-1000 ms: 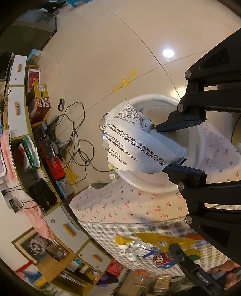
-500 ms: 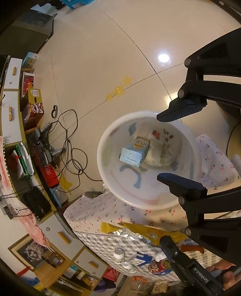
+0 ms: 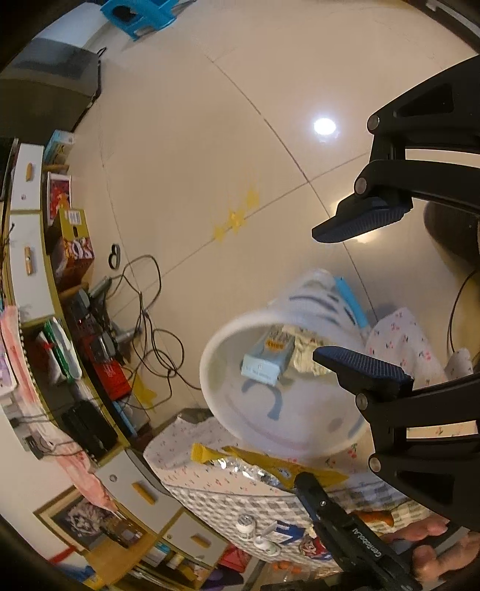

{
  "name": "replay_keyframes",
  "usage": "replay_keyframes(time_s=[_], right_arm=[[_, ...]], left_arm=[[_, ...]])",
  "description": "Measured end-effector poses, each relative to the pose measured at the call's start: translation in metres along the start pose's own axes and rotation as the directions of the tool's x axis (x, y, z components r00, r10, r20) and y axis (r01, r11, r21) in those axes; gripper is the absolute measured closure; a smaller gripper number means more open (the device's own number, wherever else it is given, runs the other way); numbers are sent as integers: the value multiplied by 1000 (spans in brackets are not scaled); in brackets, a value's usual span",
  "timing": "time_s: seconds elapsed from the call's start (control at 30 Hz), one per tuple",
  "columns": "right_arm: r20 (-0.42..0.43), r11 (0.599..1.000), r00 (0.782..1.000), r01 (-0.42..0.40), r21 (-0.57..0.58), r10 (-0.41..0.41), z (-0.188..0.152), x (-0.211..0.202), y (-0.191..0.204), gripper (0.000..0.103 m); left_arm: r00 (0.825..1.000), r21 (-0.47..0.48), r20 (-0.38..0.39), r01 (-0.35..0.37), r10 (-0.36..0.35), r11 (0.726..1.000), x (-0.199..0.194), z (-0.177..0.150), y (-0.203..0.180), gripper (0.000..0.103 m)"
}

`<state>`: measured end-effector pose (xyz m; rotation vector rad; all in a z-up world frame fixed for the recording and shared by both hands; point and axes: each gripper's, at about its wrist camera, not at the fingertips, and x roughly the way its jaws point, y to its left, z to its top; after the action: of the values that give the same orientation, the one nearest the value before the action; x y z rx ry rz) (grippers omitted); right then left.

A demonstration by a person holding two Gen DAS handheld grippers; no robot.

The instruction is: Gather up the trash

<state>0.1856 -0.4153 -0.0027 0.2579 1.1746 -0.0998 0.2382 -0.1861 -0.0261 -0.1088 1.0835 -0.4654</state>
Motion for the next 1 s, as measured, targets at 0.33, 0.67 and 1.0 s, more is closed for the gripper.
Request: replay_keyframes(time_s=[0.33, 0.67, 1.0], right_arm=[[18, 1000, 1000, -11, 22, 10, -3, -10, -13, 42], [15, 1000, 999, -30, -1, 30, -4, -9, 6, 41], [33, 998, 998, -50, 31, 49, 16, -12, 3, 41]], left_arm=[[993, 18, 53, -105, 104, 994, -12, -4, -4, 15], [991, -23, 43, -130, 130, 991, -16, -5, 20, 8], [988, -80, 5, -151, 152, 985, -17, -4, 49, 8]])
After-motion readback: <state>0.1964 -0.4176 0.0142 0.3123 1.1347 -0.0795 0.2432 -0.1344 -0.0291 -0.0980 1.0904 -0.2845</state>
